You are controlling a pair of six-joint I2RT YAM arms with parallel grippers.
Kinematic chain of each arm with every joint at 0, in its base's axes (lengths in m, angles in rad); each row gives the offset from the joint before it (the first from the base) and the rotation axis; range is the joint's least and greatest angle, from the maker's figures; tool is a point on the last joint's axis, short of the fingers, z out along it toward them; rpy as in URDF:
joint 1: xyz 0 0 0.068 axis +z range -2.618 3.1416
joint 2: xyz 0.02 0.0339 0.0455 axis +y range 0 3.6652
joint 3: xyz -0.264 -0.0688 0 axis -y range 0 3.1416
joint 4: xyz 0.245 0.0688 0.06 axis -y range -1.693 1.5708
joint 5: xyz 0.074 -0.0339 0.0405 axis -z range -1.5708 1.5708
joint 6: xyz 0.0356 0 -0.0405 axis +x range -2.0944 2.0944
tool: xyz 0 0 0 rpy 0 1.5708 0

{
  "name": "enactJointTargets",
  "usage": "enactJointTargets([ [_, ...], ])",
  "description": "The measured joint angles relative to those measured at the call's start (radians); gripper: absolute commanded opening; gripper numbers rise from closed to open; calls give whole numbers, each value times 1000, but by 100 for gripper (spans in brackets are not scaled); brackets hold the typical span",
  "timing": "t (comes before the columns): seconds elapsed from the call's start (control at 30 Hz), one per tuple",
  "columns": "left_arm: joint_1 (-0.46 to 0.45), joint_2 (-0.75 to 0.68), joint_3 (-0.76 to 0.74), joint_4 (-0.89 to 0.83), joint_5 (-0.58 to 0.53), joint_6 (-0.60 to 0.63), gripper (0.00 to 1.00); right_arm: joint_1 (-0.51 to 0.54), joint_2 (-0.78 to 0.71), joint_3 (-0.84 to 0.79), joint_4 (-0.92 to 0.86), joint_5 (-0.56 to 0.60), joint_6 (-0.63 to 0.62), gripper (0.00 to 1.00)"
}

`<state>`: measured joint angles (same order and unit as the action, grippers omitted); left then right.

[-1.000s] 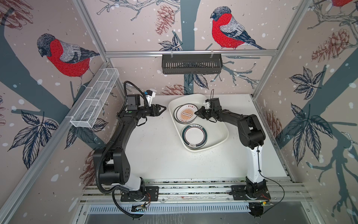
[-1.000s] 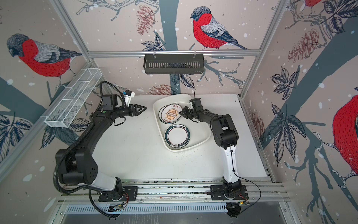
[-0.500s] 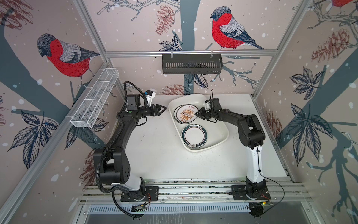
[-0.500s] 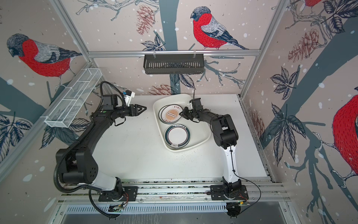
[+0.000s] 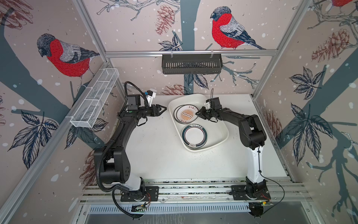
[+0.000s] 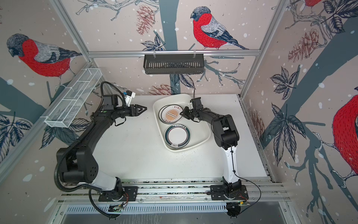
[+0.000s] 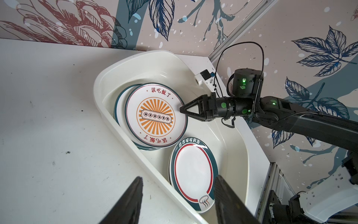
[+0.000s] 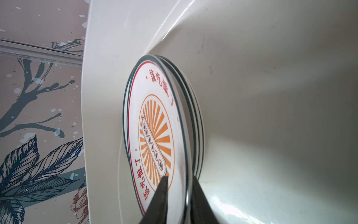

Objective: Place the plates into the plastic bin on the countertop
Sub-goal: 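Lower the sunburst plate with the right gripper onto the green-rimmed stack in the bin, then open the right gripper and raise it away from the bin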

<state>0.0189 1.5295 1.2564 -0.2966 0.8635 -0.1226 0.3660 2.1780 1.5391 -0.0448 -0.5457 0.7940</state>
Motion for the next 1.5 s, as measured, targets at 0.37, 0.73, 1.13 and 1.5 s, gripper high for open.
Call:
enactJointTargets([
  [0.37, 0, 3, 0, 0, 3, -1, 59, 0, -15, -14, -45, 22, -37, 20],
  [0.73, 0, 4, 0, 0, 7, -1, 59, -3, -23, -18, -51, 21, -41, 15],
  [1.13, 0, 4, 0, 0, 7, -1, 59, -2, 23, 20, -26, -14, -31, 15],
  [1.5, 0, 3, 14, -16, -19, 31, 66, 0, 18, 40, -1, -21, -13, 16],
])
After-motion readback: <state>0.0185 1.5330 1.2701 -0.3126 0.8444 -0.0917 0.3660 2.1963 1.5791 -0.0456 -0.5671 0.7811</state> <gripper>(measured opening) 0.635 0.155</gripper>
